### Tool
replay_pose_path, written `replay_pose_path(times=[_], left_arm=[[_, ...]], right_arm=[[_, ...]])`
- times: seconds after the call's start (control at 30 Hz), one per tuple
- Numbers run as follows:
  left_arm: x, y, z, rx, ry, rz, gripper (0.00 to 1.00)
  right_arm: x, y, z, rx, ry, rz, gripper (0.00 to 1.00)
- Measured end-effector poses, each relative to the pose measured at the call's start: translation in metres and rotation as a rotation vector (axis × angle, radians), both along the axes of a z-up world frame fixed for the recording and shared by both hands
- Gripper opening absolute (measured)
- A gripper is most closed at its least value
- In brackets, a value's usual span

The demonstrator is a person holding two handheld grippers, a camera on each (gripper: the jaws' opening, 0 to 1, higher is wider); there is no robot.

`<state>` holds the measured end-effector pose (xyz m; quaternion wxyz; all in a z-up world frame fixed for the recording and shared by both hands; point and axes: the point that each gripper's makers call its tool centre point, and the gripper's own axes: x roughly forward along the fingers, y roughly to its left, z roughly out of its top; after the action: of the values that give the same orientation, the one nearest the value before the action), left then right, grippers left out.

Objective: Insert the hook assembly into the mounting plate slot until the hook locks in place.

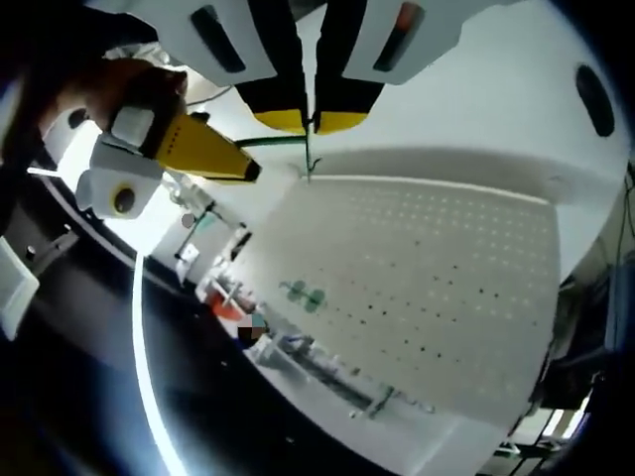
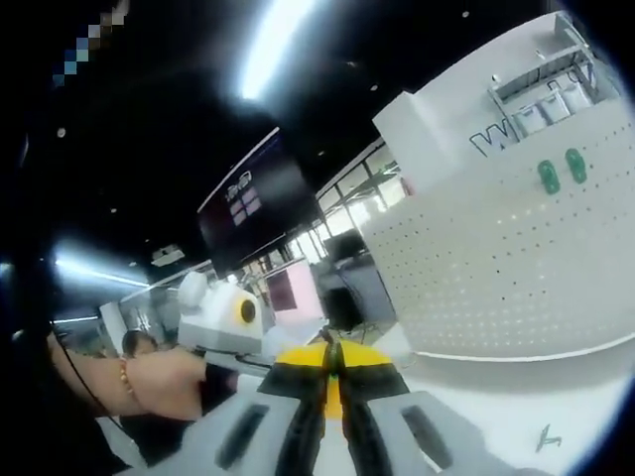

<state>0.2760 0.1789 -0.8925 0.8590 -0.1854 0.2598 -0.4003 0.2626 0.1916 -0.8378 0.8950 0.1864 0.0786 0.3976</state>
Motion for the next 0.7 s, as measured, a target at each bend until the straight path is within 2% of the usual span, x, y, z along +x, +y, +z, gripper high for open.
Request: replay_pose_path(times=[0.17,0.3,0.4,0.5,0.7], left_arm=[[0.000,0.001,0.000,0.026,-0.025,0.010,0.01],[0.006,0.010,-0.001,0.117,-0.090,0.031,0.01],[0.011,0.013,0.004,0.107,-0.108,0.063,0.01],[0.014,0.012,0.009,0.101,-0.122,0.081,0.01],[0.012,0.002,0.013,0.201,-0.217,0.038,0.01]], right_arm=[[0.001,-0.007,0.001,0.034,0.023,-0.021,0.03],[0.000,-0.021,0.001,0.062,0.059,-0.042,0.07],[-0.001,-0.027,0.002,0.082,0.072,-0.038,0.07],[0.000,-0.027,0.001,0.084,0.080,-0.041,0.09],[0.001,-0.016,0.003,0.080,0.086,-0.022,0.10]])
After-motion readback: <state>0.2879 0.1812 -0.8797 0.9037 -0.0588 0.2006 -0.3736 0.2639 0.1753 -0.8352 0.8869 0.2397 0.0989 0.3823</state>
